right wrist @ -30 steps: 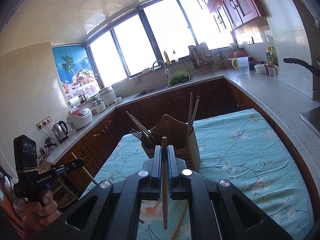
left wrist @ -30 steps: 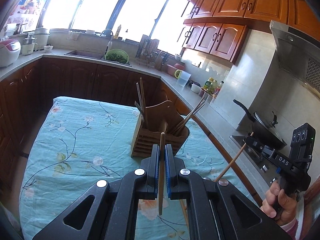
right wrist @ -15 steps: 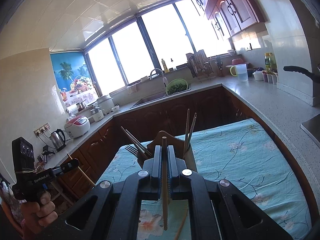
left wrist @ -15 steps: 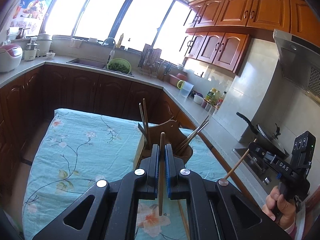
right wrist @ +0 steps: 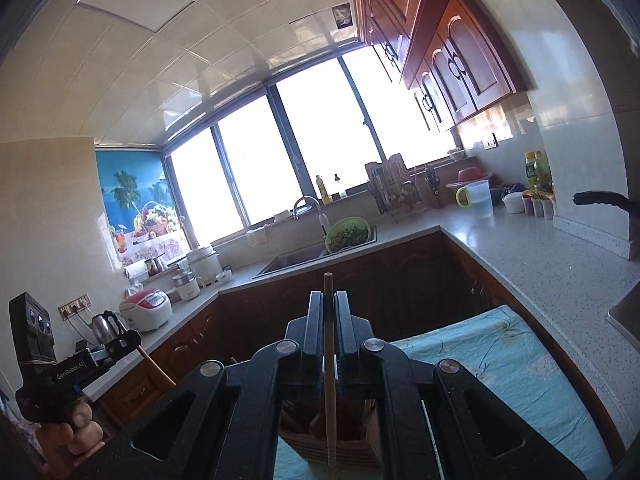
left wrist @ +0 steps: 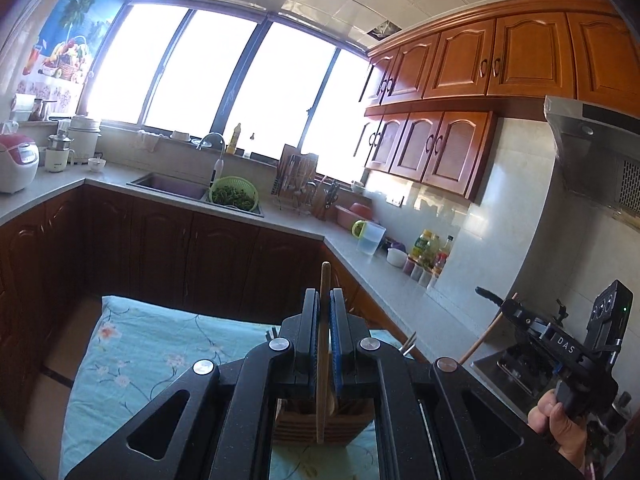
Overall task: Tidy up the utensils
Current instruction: 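Insert both chopsticks into the holder and open both tools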
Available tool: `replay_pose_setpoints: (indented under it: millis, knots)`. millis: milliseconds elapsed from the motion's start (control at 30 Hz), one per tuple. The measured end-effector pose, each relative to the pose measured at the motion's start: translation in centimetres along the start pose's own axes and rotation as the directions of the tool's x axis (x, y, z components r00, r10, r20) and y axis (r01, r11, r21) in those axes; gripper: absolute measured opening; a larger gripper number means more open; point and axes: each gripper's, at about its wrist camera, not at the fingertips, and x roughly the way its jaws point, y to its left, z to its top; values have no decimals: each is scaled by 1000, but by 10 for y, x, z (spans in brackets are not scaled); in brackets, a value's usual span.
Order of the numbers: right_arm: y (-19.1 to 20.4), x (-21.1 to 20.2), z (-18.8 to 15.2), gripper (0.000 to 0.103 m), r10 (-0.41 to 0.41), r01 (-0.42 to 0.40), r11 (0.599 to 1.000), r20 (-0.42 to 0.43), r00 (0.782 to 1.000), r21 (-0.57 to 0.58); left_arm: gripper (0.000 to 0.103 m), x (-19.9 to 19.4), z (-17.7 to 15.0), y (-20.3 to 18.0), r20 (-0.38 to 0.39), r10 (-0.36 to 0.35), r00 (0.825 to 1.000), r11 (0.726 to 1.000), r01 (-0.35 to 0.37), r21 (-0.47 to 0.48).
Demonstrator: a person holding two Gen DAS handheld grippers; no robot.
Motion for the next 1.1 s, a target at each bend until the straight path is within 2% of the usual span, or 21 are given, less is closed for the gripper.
replay_pose_setpoints:
  millis: [200,433,767,900,1100]
  knots:
    - [-10,27,6,5,-28,27,1000,33,999,8,4,41,-8,11,12,21,1000,999,-21,-31]
    - [-28,52,-21,5,-73,73,997,1,997,27,4,84,-35,26,18,80,997,994,-79,-71]
    - [-37,79,-59,5,-82,86,996,-95,992,37,4,122,-72,19,-90,95,991,994,-99,-43]
    - [-38,87,-72,5,-91,95,995,-136,987,28,4,134,-77,20,-133,93,987,995,-97,-22]
    - [-41,91,-81,5,-99,106,994,-167,981,30,5,138,-64,15,-132,100,986,995,-101,-1]
